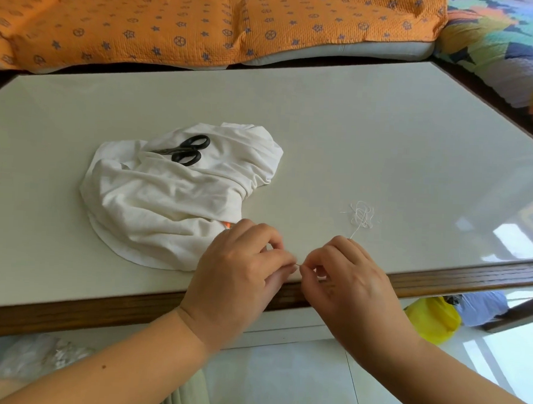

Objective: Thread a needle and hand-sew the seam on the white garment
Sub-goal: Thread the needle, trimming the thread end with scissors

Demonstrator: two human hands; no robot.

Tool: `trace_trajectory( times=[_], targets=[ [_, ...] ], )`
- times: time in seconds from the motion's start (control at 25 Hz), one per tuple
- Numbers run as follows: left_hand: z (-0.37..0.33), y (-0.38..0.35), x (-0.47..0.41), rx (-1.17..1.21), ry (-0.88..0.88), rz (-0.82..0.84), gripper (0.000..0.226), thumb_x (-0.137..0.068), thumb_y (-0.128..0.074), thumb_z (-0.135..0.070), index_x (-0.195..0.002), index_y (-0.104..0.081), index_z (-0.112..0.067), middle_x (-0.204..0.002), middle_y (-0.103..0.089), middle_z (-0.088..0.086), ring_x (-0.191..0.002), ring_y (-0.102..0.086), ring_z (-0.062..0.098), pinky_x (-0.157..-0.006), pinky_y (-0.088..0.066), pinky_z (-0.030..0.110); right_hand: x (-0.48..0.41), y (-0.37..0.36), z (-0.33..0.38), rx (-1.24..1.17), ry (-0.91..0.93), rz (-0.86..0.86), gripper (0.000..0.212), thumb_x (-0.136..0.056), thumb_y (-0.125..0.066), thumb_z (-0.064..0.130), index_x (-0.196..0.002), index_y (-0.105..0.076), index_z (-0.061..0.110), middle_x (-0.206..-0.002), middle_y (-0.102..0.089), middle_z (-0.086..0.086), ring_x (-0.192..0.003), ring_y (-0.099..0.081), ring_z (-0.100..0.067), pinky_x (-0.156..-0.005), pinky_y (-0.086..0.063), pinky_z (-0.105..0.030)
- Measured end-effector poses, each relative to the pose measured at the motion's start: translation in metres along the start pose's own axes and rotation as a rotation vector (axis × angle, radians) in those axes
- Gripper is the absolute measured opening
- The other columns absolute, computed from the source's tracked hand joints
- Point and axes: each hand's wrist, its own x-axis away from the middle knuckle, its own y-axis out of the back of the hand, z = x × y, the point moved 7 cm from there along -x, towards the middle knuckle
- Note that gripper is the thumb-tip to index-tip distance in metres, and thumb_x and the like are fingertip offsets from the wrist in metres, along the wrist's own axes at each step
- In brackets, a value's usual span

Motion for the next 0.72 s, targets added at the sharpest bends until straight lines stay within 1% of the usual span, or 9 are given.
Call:
trace_trajectory(
  times=[0.12,0.16,0.2,0.28,0.32,0.4,0.52,0.64,0.72],
  targets=[
    [-0.007,-0.002,-0.027,-0.006,-0.075,0.028,0.006,-0.086,-0.069,-0.025,-0.083,-0.073,-0.022,-0.084,-0.066,-0.010,-0.079,-0.058,0.017,-0.069,-0.047,0.033,-0.012,0.013,-0.011,-0.050,-0.069,-0.012,0.016,-0.088,-0.055,0.021,-0.078,-0.063,0.012,-0.075,-0.054,0.004,-0.068,-0.050,-0.010,-0.066,-0.041,-0.017],
    [-0.006,-0.003,-0.035,0.024,-0.023,0.049,0.007,-0.087,-0.067,-0.027,-0.084,-0.072,-0.024,-0.083,-0.067,-0.013,-0.080,-0.059,0.014,-0.071,-0.047,0.029,-0.016,0.018,-0.018,-0.090,-0.132,-0.017,0.013,-0.089,-0.059,0.022,-0.080,-0.065,0.014,-0.076,-0.054,0.007,-0.070,-0.051,-0.007,-0.067,-0.041,-0.013],
    [-0.003,-0.004,-0.043,0.108,0.104,0.070,0.007,-0.089,-0.067,-0.028,-0.085,-0.072,-0.026,-0.082,-0.068,-0.015,-0.080,-0.060,0.008,-0.073,-0.047,0.024,-0.021,0.026,-0.025,-0.156,-0.219,-0.027,0.009,-0.091,-0.063,0.022,-0.084,-0.067,0.018,-0.076,-0.057,0.009,-0.071,-0.053,-0.005,-0.067,-0.040,-0.009],
    [0.009,-0.017,-0.050,0.519,0.560,0.174,0.008,-0.091,-0.066,-0.029,-0.088,-0.073,-0.028,-0.082,-0.072,-0.018,-0.081,-0.065,0.001,-0.078,-0.049,0.015,-0.029,0.041,-0.047,-0.389,-0.420,-0.069,0.012,-0.093,-0.062,0.017,-0.093,-0.070,0.025,-0.075,-0.065,0.009,-0.074,-0.060,-0.003,-0.068,-0.043,-0.006],
    [0.011,-0.028,-0.049,0.796,0.796,0.229,0.008,-0.092,-0.065,-0.027,-0.091,-0.073,-0.026,-0.084,-0.075,-0.016,-0.083,-0.068,0.001,-0.083,-0.051,0.019,-0.032,0.046,-0.058,-0.540,-0.514,-0.092,0.019,-0.095,-0.058,0.013,-0.096,-0.071,0.026,-0.074,-0.068,0.007,-0.072,-0.062,-0.003,-0.066,-0.046,-0.009],
    [0.003,-0.046,-0.053,1.141,1.033,0.328,0.009,-0.092,-0.064,-0.023,-0.095,-0.072,-0.020,-0.092,-0.077,-0.006,-0.093,-0.071,0.008,-0.088,-0.052,0.032,-0.037,0.054,-0.076,-0.750,-0.614,-0.141,0.027,-0.097,-0.052,0.006,-0.099,-0.071,0.026,-0.072,-0.069,0.002,-0.065,-0.061,-0.009,-0.062,-0.049,-0.018],
    [-0.010,-0.061,-0.067,1.393,1.123,0.338,0.008,-0.088,-0.067,-0.020,-0.092,-0.073,-0.018,-0.099,-0.077,0.002,-0.100,-0.071,0.015,-0.085,-0.052,0.033,-0.045,0.057,-0.086,-0.972,-0.645,-0.159,0.021,-0.096,-0.050,0.002,-0.105,-0.061,0.017,-0.069,-0.067,-0.006,-0.063,-0.059,-0.016,-0.058,-0.049,-0.023],
    [-0.022,-0.070,-0.076,1.509,1.157,0.357,0.009,-0.079,-0.071,-0.023,-0.087,-0.074,-0.020,-0.107,-0.075,0.006,-0.105,-0.070,0.017,-0.084,-0.051,0.031,-0.049,0.057,-0.091,-1.097,-0.656,-0.148,0.014,-0.093,-0.051,0.001,-0.101,-0.050,0.012,-0.067,-0.065,-0.007,-0.061,-0.058,-0.017,-0.056,-0.047,-0.024],
    [-0.024,-0.073,-0.081,1.561,1.153,0.362,0.011,-0.075,-0.072,-0.025,-0.086,-0.073,-0.022,-0.106,-0.076,0.003,-0.102,-0.070,0.014,-0.085,-0.049,0.030,-0.051,0.060,-0.090,-1.133,-0.639,-0.139,0.016,-0.086,-0.055,0.008,-0.099,-0.048,0.011,-0.066,-0.065,-0.008,-0.060,-0.058,-0.018,-0.056,-0.048,-0.023]
  ],
)
